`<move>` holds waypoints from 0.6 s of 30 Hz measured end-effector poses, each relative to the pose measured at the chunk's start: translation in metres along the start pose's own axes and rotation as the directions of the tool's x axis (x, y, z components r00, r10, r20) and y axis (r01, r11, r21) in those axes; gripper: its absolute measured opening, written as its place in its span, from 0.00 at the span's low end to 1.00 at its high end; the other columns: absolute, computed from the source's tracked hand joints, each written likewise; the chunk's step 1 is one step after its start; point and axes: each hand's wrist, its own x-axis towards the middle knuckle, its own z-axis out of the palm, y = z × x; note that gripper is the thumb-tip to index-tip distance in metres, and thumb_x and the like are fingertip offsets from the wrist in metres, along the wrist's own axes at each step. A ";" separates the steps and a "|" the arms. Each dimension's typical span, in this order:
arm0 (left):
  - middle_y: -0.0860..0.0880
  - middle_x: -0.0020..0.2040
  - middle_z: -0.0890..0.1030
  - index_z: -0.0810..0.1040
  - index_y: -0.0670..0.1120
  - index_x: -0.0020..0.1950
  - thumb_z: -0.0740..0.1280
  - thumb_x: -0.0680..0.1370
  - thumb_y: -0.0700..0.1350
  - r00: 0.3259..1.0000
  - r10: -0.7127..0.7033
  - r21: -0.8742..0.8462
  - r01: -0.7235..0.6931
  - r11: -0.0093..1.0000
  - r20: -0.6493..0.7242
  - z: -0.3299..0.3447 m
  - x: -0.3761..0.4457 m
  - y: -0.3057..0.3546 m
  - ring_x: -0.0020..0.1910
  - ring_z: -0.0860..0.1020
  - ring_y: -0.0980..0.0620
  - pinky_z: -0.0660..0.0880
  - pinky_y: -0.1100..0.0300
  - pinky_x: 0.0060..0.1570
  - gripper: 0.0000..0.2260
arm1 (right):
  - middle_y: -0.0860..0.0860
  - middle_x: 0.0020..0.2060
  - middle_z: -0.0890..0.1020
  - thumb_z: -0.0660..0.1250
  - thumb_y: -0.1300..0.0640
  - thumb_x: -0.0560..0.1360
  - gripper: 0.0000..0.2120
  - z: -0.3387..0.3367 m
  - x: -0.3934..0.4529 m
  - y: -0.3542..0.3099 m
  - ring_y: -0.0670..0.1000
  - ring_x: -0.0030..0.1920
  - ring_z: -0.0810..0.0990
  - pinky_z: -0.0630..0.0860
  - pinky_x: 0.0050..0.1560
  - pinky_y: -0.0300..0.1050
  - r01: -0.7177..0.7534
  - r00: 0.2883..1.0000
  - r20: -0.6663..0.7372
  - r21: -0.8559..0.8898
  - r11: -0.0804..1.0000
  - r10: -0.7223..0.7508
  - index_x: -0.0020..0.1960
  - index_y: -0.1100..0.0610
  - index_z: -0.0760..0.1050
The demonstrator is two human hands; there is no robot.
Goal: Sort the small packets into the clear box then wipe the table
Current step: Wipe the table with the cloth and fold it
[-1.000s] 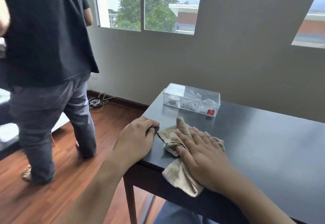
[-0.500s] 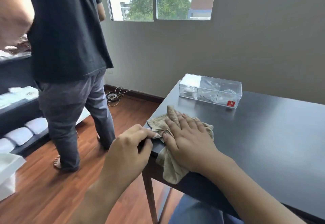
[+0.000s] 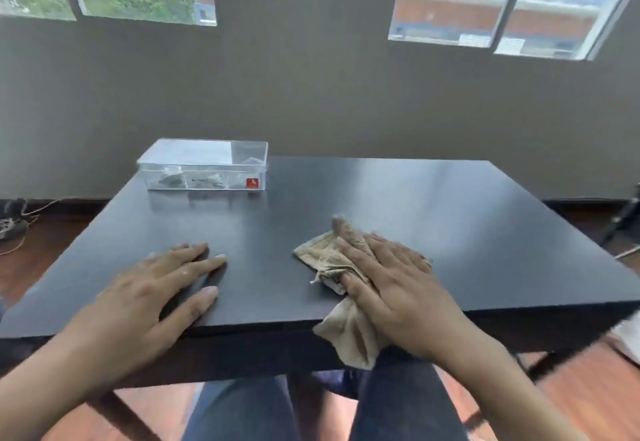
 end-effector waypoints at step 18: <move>0.70 0.80 0.46 0.52 0.77 0.75 0.36 0.72 0.78 0.936 0.283 0.047 -0.298 0.953 0.208 0.055 0.109 0.105 0.80 0.40 0.67 0.39 0.63 0.77 0.32 | 0.51 0.83 0.51 0.44 0.37 0.82 0.30 -0.042 -0.044 0.200 0.54 0.82 0.48 0.43 0.80 0.59 -0.633 0.774 -0.110 -0.089 0.769 0.624 0.82 0.43 0.49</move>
